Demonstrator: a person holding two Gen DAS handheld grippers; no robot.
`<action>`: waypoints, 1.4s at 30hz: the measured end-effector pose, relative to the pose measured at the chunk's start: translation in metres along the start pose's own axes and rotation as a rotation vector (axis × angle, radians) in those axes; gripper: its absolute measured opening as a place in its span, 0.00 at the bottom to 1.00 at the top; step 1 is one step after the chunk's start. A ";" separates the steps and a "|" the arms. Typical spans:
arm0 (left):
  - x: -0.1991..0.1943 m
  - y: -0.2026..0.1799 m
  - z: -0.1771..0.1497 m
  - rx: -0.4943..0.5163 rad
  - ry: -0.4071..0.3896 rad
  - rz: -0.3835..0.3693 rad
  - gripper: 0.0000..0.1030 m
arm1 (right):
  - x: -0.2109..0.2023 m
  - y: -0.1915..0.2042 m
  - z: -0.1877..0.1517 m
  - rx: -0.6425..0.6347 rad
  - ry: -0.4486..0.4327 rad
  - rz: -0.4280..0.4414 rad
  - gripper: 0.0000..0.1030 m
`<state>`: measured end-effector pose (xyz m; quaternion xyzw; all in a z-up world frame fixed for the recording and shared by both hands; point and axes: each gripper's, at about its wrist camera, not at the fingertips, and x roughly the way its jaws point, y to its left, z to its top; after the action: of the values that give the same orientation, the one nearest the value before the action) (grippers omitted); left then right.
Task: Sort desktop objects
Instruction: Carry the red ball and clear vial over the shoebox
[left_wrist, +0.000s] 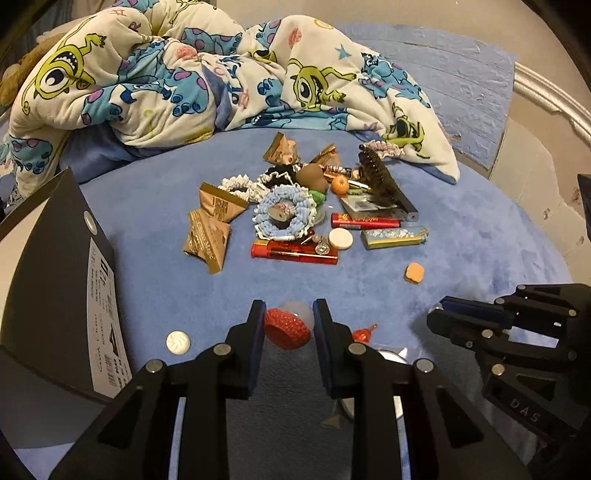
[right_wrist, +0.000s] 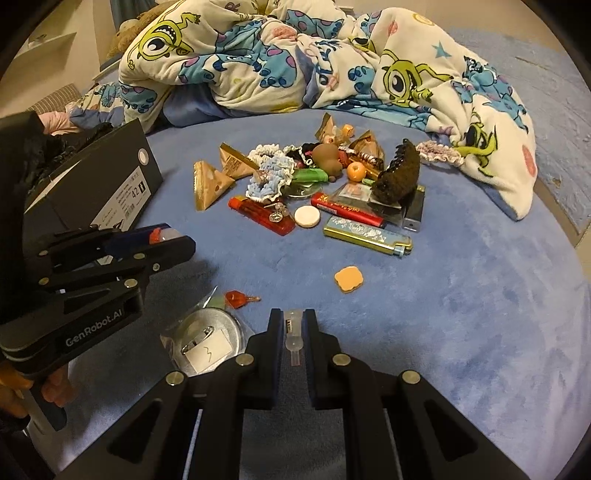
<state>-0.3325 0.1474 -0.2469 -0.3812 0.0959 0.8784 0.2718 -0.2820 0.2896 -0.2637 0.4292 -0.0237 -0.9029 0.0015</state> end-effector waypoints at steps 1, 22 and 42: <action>-0.002 0.000 0.001 -0.003 -0.004 0.005 0.25 | -0.001 0.000 0.001 0.000 -0.002 -0.002 0.10; -0.102 0.087 0.027 -0.150 -0.138 0.222 0.26 | -0.021 0.059 0.044 0.035 -0.081 0.058 0.10; -0.175 0.230 -0.034 -0.373 -0.164 0.422 0.26 | -0.023 0.225 0.107 -0.125 -0.153 0.266 0.10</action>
<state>-0.3399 -0.1284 -0.1530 -0.3238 -0.0125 0.9459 0.0151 -0.3543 0.0698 -0.1689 0.3514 -0.0240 -0.9245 0.1459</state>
